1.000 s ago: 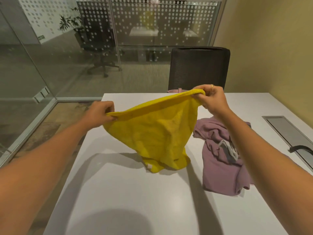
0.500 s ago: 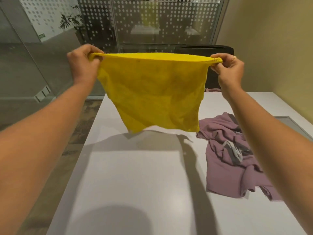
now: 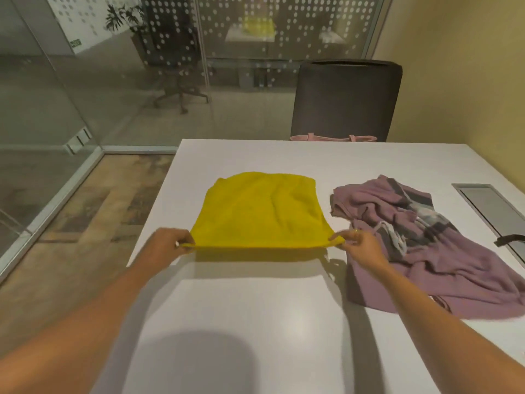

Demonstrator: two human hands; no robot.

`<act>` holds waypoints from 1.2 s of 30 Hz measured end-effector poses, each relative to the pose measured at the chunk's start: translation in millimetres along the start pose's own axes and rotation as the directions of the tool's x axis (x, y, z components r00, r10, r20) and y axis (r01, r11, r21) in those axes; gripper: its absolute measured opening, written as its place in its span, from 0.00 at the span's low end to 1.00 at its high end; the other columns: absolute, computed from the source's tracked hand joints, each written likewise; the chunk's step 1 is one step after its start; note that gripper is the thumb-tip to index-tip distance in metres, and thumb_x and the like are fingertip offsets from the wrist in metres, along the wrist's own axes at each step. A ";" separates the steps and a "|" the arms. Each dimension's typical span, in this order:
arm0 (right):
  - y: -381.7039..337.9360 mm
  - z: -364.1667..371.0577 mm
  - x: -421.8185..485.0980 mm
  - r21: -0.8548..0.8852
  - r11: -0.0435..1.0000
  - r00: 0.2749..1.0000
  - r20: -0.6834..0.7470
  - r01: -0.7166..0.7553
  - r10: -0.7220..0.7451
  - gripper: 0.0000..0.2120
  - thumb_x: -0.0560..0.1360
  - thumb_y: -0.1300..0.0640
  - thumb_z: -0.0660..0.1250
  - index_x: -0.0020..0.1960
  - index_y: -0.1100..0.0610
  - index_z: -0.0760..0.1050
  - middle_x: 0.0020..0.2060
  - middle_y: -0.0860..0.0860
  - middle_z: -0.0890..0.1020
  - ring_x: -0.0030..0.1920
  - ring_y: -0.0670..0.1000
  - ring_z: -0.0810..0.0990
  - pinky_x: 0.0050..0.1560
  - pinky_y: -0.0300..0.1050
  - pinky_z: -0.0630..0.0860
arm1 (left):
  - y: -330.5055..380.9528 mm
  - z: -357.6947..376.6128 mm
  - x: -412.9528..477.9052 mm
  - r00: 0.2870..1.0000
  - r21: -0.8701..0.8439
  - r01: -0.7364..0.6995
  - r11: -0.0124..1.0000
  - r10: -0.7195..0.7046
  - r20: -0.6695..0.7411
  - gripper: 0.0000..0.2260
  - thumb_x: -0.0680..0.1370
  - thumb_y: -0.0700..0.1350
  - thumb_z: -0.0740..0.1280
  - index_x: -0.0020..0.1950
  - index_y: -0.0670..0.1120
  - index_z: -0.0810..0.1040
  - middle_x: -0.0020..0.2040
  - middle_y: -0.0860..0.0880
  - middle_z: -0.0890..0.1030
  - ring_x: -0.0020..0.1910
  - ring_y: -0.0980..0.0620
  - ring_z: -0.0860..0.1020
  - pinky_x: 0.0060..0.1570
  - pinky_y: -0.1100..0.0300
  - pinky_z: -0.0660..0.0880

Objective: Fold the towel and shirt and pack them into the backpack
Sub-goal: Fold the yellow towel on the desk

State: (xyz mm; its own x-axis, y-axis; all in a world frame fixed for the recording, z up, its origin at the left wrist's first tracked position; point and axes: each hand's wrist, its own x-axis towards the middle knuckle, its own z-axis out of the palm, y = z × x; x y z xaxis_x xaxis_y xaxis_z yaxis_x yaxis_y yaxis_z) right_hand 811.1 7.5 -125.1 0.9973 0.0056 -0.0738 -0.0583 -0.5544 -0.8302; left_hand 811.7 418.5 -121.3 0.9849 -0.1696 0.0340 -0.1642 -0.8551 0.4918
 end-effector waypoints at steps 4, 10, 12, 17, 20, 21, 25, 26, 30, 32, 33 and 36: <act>24.1 10.6 -19.8 -0.201 0.979 0.993 0.112 -0.025 0.048 0.08 0.71 0.70 0.68 0.45 0.59 0.81 0.15 0.36 0.72 0.24 0.33 0.73 0.28 0.27 0.67 | -22.3 37.2 -29.1 0.976 0.100 0.006 0.995 -0.027 0.215 0.03 0.70 0.45 0.72 0.41 0.47 0.82 0.39 0.49 0.82 0.40 0.50 0.79 0.37 0.62 0.69; 49.0 17.8 -22.1 -0.229 0.972 0.962 0.249 -0.054 0.112 0.04 0.69 0.62 0.73 0.44 0.62 0.83 0.24 0.36 0.79 0.28 0.31 0.75 0.30 0.26 0.68 | -36.0 54.1 -42.3 0.850 0.176 0.047 0.983 -0.132 0.509 0.13 0.69 0.46 0.73 0.32 0.57 0.70 0.32 0.59 0.71 0.35 0.56 0.71 0.32 0.68 0.62; 48.8 18.9 -20.5 -0.168 0.984 0.967 0.232 -0.066 0.105 0.04 0.70 0.63 0.73 0.44 0.63 0.83 0.30 0.45 0.82 0.28 0.33 0.75 0.31 0.26 0.68 | -38.1 52.8 -39.5 0.844 0.157 0.085 0.984 -0.155 0.513 0.10 0.68 0.45 0.75 0.35 0.54 0.73 0.33 0.58 0.71 0.34 0.57 0.70 0.32 0.69 0.63; 40.9 12.0 -11.8 -0.117 0.985 0.918 0.362 -0.129 0.163 0.16 0.69 0.60 0.74 0.28 0.61 0.71 0.20 0.44 0.66 0.22 0.41 0.62 0.28 0.34 0.59 | -37.1 37.3 -29.6 0.681 0.142 0.226 0.964 -0.261 0.684 0.12 0.67 0.42 0.76 0.44 0.43 0.77 0.33 0.56 0.70 0.32 0.61 0.68 0.31 0.73 0.66; 30.0 4.4 -3.3 -0.224 0.969 0.808 0.550 -0.102 0.212 0.22 0.69 0.57 0.74 0.26 0.56 0.63 0.23 0.46 0.64 0.25 0.44 0.60 0.31 0.34 0.59 | -34.1 27.3 -25.7 0.466 0.154 0.353 0.923 -0.316 0.826 0.11 0.68 0.39 0.76 0.45 0.42 0.76 0.36 0.52 0.74 0.35 0.57 0.75 0.35 0.69 0.76; 28.9 0.9 1.0 -0.248 0.963 0.787 0.570 -0.110 0.236 0.22 0.69 0.57 0.74 0.26 0.56 0.63 0.23 0.48 0.64 0.26 0.45 0.61 0.34 0.35 0.60 | -31.7 22.5 -22.7 0.436 0.134 0.389 0.911 -0.311 0.845 0.10 0.68 0.38 0.75 0.44 0.43 0.76 0.36 0.50 0.75 0.35 0.56 0.77 0.37 0.67 0.78; 13.5 -14.5 13.9 -0.113 0.974 0.838 0.497 -0.195 0.225 0.25 0.66 0.45 0.75 0.40 0.69 0.77 0.34 0.64 0.79 0.38 0.58 0.79 0.52 0.53 0.75 | -23.3 -7.6 2.1 0.531 -0.068 0.538 0.840 -0.275 0.802 0.13 0.59 0.41 0.80 0.37 0.44 0.80 0.34 0.49 0.81 0.33 0.56 0.80 0.36 0.66 0.78; 10.5 -17.0 18.3 -0.061 0.978 0.880 0.428 -0.198 0.205 0.31 0.67 0.46 0.74 0.49 0.75 0.74 0.44 0.71 0.78 0.47 0.66 0.79 0.57 0.56 0.74 | -22.4 -14.6 10.8 0.589 -0.134 0.569 0.812 -0.287 0.756 0.14 0.57 0.41 0.81 0.38 0.43 0.80 0.33 0.48 0.81 0.33 0.55 0.81 0.34 0.66 0.78; 10.3 -8.5 45.1 0.031 0.980 0.964 0.186 -0.197 0.188 0.14 0.79 0.62 0.59 0.58 0.73 0.71 0.57 0.73 0.73 0.60 0.72 0.71 0.63 0.64 0.69 | -16.4 -27.6 46.3 0.766 -0.418 0.624 0.660 -0.412 0.494 0.05 0.70 0.34 0.71 0.40 0.40 0.77 0.39 0.44 0.79 0.39 0.50 0.78 0.39 0.63 0.79; 10.7 1.6 59.5 0.036 0.982 0.978 0.109 -0.184 0.180 0.13 0.80 0.60 0.58 0.60 0.67 0.72 0.56 0.68 0.77 0.59 0.67 0.74 0.63 0.63 0.70 | -16.6 -25.1 62.5 0.792 -0.528 0.611 0.590 -0.463 0.399 0.05 0.71 0.34 0.70 0.40 0.41 0.76 0.41 0.44 0.79 0.41 0.50 0.77 0.48 0.56 0.76; 9.7 6.7 66.6 0.048 0.982 0.981 0.072 -0.181 0.178 0.13 0.80 0.59 0.58 0.61 0.65 0.72 0.55 0.62 0.78 0.58 0.62 0.76 0.62 0.59 0.72 | -17.4 -22.3 69.3 0.798 -0.570 0.599 0.562 -0.482 0.362 0.05 0.71 0.34 0.70 0.40 0.42 0.76 0.41 0.44 0.78 0.41 0.50 0.77 0.50 0.55 0.75; 7.2 20.6 92.0 0.058 0.987 0.987 -0.051 -0.150 0.153 0.11 0.80 0.59 0.58 0.59 0.63 0.73 0.49 0.54 0.76 0.52 0.55 0.74 0.49 0.47 0.69 | -23.5 -10.5 89.2 0.799 -0.650 0.566 0.508 -0.534 0.278 0.04 0.73 0.35 0.69 0.42 0.43 0.76 0.43 0.45 0.78 0.41 0.51 0.77 0.53 0.54 0.73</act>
State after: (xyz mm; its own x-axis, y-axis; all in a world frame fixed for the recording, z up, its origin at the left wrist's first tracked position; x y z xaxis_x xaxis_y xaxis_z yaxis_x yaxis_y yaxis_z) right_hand 901.5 21.1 -149.2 0.9776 -0.1214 -0.1720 -0.2099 -0.4994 -0.8405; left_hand 904.0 428.5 -120.7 0.8591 0.1851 -0.4772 0.5091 -0.2117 0.8343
